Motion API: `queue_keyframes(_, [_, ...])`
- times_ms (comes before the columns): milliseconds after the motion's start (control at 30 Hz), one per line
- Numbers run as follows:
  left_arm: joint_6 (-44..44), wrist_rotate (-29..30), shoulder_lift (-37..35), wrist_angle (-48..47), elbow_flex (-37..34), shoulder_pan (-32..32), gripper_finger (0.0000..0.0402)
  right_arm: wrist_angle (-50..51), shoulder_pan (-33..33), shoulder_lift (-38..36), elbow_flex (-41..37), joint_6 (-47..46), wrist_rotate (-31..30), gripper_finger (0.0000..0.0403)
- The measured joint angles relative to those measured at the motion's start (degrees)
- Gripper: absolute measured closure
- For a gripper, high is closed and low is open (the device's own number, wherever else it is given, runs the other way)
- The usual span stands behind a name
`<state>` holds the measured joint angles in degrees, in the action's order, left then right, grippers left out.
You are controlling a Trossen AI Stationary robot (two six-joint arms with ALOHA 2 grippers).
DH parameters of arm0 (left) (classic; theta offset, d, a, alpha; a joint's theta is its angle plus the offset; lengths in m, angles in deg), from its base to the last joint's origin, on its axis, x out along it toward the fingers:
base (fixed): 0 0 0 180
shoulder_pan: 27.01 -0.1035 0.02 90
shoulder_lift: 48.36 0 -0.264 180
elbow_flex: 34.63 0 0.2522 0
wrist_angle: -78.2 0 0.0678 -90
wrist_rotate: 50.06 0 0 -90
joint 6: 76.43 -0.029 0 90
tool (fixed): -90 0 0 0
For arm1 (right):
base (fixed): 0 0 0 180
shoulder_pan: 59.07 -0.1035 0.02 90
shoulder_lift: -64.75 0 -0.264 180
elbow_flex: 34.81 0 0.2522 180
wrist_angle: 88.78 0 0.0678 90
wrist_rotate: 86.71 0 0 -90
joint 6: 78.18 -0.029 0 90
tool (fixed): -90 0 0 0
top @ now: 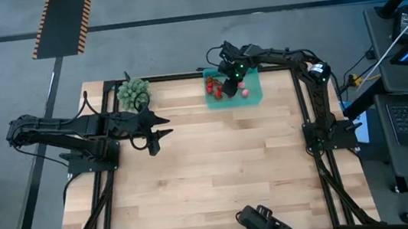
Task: Pick and placing Produce into tupperware
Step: Put the cherry into the blue bin, then return to Home Position
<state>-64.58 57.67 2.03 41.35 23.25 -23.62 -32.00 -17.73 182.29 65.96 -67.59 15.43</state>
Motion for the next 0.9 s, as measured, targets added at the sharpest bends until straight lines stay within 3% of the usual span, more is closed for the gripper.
queue_keyframes(533, [-0.24, -0.02, 0.00, -0.47, 0.01, 0.00, 0.0237, 1.79, -0.15, -0.23, -0.01, -6.74, 0.11, 0.0191])
queue_keyframes(900, [-0.43, -0.01, 0.00, -0.45, 0.02, 0.00, 0.0237, 2.40, -1.79, -17.82, -0.03, -8.91, -0.01, 0.0184])
